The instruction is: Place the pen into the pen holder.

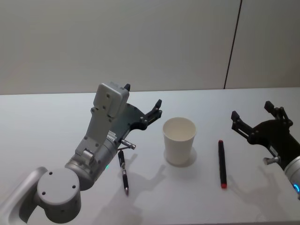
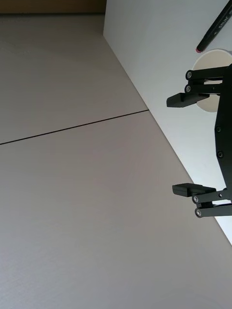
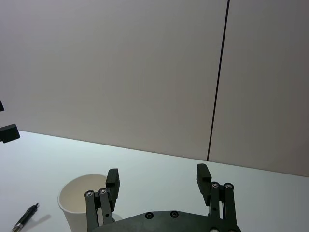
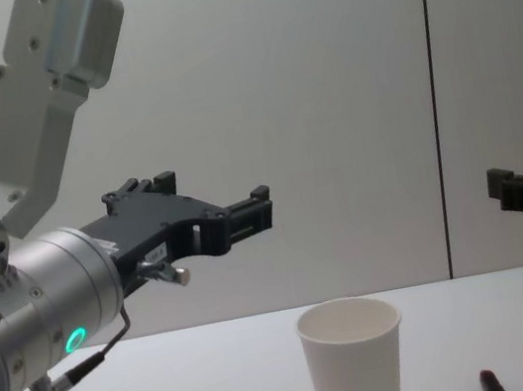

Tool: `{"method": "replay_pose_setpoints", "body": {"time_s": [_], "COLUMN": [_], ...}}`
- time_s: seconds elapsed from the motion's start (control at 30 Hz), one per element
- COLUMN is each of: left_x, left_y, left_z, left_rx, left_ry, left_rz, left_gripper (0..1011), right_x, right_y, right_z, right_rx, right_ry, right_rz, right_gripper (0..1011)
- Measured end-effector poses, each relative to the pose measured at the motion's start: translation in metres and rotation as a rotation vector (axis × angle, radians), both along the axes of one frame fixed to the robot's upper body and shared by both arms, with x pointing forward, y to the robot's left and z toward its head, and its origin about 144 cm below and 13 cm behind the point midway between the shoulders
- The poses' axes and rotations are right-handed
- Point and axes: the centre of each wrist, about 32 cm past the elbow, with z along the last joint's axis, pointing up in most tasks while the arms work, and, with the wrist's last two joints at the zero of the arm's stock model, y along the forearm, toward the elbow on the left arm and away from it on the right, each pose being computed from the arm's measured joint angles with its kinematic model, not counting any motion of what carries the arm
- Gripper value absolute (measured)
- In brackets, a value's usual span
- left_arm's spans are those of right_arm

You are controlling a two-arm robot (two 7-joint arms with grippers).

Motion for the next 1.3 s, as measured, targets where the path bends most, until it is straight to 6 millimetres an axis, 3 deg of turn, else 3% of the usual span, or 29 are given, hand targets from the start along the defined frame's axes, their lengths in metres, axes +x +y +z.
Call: {"method": "replay_pose_setpoints", "body": {"time_s": [1.07, 1.3], "left_x": [0.0, 0.0], "left_y": [0.0, 0.0], "left_z": [0.0, 0.0], "left_rx": [0.0, 0.0], "left_ry": [0.0, 0.0], "left_rz": [0.0, 0.0], "left_gripper": [1003, 1003], "right_x": [0.0, -0.002], "right_y": [0.001, 0.011], "right_z": [0.0, 0.002], "right_rx": [0.001, -0.001], "right_ry": [0.001, 0.018], "right_rz": [0.0, -0.013], "right_gripper": [1002, 1002]}}
